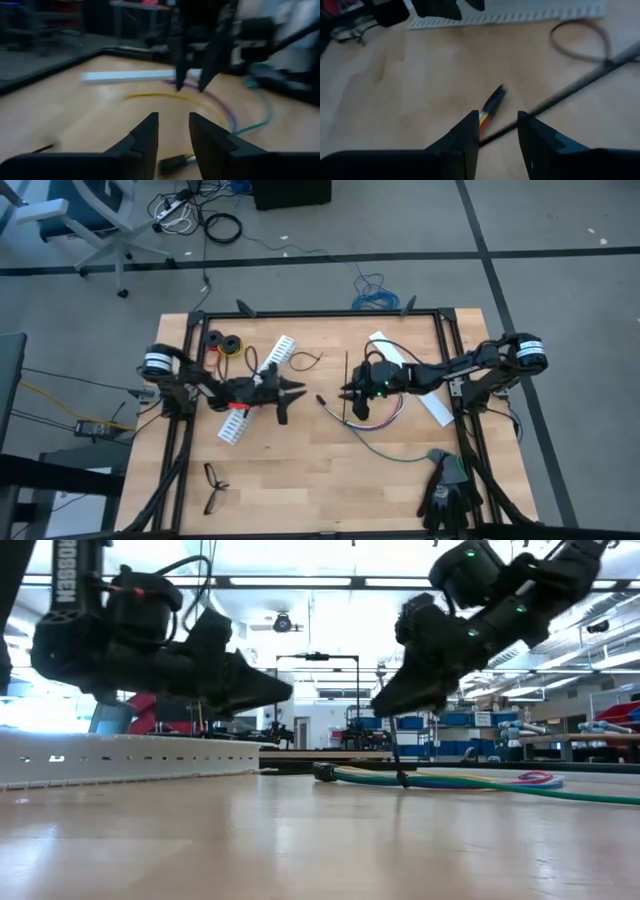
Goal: Ziptie cables
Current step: Wrap the cable wires with the black zip tie
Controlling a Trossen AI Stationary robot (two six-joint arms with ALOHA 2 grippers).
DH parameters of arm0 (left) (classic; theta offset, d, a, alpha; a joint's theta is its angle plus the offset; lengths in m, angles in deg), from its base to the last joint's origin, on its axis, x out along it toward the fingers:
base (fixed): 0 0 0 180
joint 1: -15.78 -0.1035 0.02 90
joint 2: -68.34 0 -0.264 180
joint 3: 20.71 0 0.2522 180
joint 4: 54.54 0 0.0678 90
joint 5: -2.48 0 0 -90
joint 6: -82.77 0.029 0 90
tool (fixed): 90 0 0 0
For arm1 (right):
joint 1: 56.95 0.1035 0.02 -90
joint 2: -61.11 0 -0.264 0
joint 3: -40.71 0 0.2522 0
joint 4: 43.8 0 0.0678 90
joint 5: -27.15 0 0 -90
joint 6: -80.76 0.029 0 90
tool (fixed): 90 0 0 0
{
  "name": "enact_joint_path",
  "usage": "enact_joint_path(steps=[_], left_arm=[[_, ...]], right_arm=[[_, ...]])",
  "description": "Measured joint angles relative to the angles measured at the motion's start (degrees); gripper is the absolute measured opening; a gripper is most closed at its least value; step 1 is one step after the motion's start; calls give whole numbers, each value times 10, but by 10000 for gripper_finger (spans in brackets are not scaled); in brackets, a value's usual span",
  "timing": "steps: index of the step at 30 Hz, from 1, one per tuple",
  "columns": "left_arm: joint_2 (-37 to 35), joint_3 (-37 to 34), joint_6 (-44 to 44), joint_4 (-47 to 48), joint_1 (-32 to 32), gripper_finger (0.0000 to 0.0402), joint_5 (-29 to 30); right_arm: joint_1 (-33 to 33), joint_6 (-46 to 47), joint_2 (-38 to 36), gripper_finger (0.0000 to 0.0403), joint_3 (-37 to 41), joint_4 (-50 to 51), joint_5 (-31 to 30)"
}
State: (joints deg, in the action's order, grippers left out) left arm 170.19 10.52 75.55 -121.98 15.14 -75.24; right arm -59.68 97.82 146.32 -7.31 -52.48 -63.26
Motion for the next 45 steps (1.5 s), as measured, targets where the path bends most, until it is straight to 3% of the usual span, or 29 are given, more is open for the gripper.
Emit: enact_joint_path(steps=[8,16,21,30,36,42,45], left_arm=[[-49,-30,26,49,0,113,91],[-48,-33,38,66,0,113,91],[-48,-26,38,88,-10,112,89],[-48,94,58,378,-67,112,63],[-48,199,101,513,-108,112,41],[-16,302,83,638,-150,112,-45],[18,346,82,669,-155,112,-58]], right_arm=[[-76,-105,38,116,-116,85,4],[-153,-192,176,114,-285,215,46],[-186,-202,233,113,-343,249,77],[-208,-184,210,113,-339,298,71],[-205,-166,211,113,-335,367,57],[-197,-136,174,113,-244,307,50],[-194,-109,136,113,-174,256,50]])
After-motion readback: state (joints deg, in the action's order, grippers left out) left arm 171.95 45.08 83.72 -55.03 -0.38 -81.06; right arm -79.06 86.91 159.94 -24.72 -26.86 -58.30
